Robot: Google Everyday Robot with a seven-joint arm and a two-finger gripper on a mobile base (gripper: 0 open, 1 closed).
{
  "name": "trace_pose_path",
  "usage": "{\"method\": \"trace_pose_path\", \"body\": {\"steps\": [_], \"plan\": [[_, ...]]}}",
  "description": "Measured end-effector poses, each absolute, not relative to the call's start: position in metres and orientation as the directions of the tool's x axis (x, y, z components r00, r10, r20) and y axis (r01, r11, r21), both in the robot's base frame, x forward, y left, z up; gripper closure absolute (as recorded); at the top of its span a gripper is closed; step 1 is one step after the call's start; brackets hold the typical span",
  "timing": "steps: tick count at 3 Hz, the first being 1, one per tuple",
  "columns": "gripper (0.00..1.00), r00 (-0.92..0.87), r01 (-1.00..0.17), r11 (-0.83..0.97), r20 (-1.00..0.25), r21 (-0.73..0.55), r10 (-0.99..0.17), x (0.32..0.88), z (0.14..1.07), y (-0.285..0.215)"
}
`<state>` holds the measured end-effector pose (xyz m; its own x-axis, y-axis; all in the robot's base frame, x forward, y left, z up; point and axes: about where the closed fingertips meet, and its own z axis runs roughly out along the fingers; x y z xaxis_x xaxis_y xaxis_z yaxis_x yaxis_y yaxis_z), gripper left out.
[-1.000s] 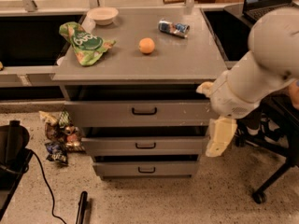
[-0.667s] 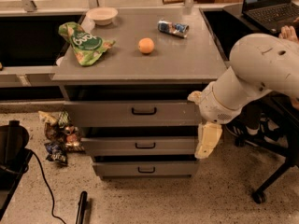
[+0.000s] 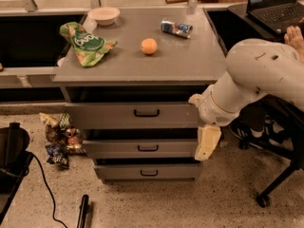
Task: Open top drawer
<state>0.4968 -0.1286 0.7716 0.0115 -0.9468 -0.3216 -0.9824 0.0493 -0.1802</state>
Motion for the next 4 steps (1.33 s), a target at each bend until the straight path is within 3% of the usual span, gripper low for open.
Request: {"method": "trace_pose_path", "body": {"steps": [4], "plan": [[0.00, 0.054, -0.945, 0.051, -0.305, -0.324, -0.951, 0.599, 0.686, -0.126]]}}
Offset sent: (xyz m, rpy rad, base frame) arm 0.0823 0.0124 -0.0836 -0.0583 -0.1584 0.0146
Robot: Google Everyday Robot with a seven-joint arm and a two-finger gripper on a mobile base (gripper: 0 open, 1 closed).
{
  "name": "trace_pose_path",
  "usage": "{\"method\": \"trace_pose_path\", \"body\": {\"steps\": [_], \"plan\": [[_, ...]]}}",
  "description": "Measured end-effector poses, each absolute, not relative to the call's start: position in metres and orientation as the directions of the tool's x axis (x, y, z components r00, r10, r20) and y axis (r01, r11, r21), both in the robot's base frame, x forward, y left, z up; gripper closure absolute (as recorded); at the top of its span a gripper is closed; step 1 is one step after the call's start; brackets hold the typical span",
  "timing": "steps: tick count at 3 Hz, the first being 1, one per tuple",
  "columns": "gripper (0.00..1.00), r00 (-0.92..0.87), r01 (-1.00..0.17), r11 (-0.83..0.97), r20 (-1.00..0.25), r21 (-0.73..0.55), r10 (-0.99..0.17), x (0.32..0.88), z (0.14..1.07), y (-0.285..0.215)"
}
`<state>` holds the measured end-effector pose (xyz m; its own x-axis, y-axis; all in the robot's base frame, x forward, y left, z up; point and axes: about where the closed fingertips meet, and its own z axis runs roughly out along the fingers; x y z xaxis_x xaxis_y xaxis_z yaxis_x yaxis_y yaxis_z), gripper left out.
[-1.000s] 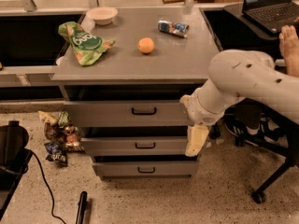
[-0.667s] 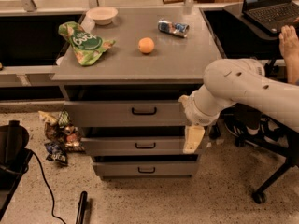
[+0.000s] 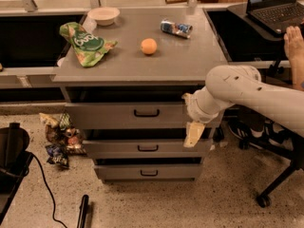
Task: Open top drawer
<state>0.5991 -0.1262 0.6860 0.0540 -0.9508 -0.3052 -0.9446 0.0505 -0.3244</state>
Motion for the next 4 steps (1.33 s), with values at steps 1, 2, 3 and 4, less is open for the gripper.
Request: {"method": "trace_pose_path", "body": {"steps": [1, 2, 3, 4], "plan": [[0.00, 0.047, -0.949, 0.057, -0.321, -0.309, -0.946, 0.616, 0.668, -0.126], [0.00, 0.048, -0.955, 0.054, -0.332, -0.291, -0.942, 0.626, 0.655, -0.125], [0.19, 0.062, -0.952, 0.046, -0.339, -0.302, -0.939, 0.623, 0.660, -0.123], [0.42, 0.087, -0.946, 0.025, -0.325, -0.324, -0.942, 0.615, 0.679, -0.117]]}}
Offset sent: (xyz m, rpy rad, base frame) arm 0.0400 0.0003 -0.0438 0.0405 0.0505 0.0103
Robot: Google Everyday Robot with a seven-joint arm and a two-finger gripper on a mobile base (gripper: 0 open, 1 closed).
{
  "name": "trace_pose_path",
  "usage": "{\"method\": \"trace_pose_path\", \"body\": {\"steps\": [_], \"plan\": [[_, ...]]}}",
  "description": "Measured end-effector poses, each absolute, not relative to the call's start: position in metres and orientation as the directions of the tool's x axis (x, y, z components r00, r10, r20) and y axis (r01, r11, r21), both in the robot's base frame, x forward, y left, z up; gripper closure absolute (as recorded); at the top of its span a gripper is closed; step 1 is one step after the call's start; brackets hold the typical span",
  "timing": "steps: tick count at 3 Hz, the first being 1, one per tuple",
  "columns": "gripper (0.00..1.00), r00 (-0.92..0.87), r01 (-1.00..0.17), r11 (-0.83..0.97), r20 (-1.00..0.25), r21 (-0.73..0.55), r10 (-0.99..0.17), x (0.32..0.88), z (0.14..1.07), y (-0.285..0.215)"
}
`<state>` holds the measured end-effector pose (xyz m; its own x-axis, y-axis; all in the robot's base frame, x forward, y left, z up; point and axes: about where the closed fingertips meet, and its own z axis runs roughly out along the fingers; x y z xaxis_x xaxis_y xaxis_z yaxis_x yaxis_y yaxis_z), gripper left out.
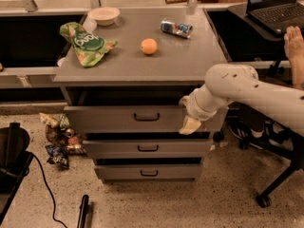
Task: Open top drawer
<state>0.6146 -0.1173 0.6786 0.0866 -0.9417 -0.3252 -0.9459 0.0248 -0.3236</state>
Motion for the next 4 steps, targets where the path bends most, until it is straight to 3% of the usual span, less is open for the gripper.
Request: {"method": "trace_pose_path", "body": {"steps": [2, 3, 4], "plan": [[0.89, 0.188, -0.939, -0.052, -0.378, -0.341, -0.907, 0.595, 0.718, -0.095], [0.84, 0.191, -0.938, -0.056, -0.378, -0.341, -0.906, 0.595, 0.718, -0.095], [0.61, 0.191, -0.938, -0.056, -0.378, -0.341, -0.906, 0.595, 0.718, -0.095]]}}
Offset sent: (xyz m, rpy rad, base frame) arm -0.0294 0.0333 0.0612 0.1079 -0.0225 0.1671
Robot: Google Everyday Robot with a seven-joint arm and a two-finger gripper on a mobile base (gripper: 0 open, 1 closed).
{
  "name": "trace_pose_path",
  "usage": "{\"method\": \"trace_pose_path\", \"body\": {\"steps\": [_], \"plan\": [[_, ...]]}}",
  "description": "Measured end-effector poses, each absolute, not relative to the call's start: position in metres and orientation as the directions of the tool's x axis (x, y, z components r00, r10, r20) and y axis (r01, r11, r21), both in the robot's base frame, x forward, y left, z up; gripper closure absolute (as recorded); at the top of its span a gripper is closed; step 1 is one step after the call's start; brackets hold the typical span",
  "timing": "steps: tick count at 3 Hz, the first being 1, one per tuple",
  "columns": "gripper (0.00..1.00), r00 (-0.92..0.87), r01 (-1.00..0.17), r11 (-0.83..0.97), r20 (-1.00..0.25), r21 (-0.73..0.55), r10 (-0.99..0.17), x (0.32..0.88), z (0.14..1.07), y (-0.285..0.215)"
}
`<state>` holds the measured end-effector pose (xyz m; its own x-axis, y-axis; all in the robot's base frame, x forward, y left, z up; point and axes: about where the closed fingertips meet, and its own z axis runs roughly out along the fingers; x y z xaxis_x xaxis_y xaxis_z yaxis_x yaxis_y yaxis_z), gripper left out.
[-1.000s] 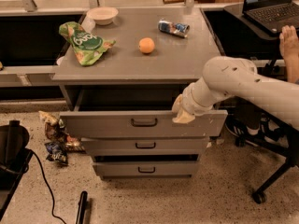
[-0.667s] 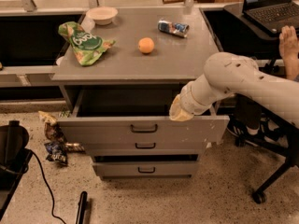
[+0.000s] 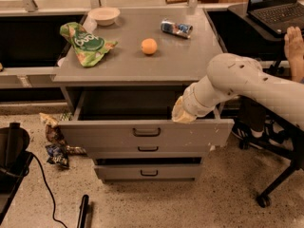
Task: Open top drawer
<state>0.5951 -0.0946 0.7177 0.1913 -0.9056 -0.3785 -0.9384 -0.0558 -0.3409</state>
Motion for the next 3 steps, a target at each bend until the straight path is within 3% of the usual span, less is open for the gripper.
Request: {"method": "trace_pose_path", "body": {"steps": [2, 3], "plan": [[0.15, 0.183, -0.948, -0.060, -0.381, -0.312, -0.906, 0.594, 0.711, -0.096], [0.00, 0.151, -0.967, -0.059, -0.368, -0.248, -0.918, 0.591, 0.697, -0.096]]}}
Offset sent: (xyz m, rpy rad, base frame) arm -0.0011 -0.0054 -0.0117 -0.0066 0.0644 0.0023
